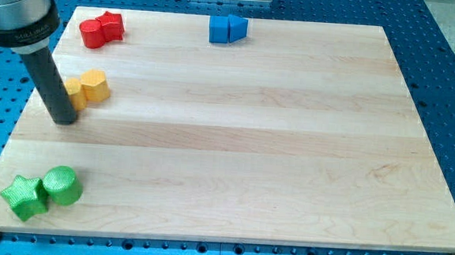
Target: Separate the yellow blocks
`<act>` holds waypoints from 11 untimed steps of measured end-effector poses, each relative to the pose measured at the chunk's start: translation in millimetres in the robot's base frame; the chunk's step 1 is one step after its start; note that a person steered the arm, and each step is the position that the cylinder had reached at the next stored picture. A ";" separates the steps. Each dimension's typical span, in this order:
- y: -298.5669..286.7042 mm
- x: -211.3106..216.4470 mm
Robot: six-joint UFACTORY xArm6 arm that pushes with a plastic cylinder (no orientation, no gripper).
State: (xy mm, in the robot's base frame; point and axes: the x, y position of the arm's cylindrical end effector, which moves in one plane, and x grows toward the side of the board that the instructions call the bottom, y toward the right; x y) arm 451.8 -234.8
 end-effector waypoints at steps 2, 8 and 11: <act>-8.1 -40.5; 43.0 -59.6; 161.1 -49.4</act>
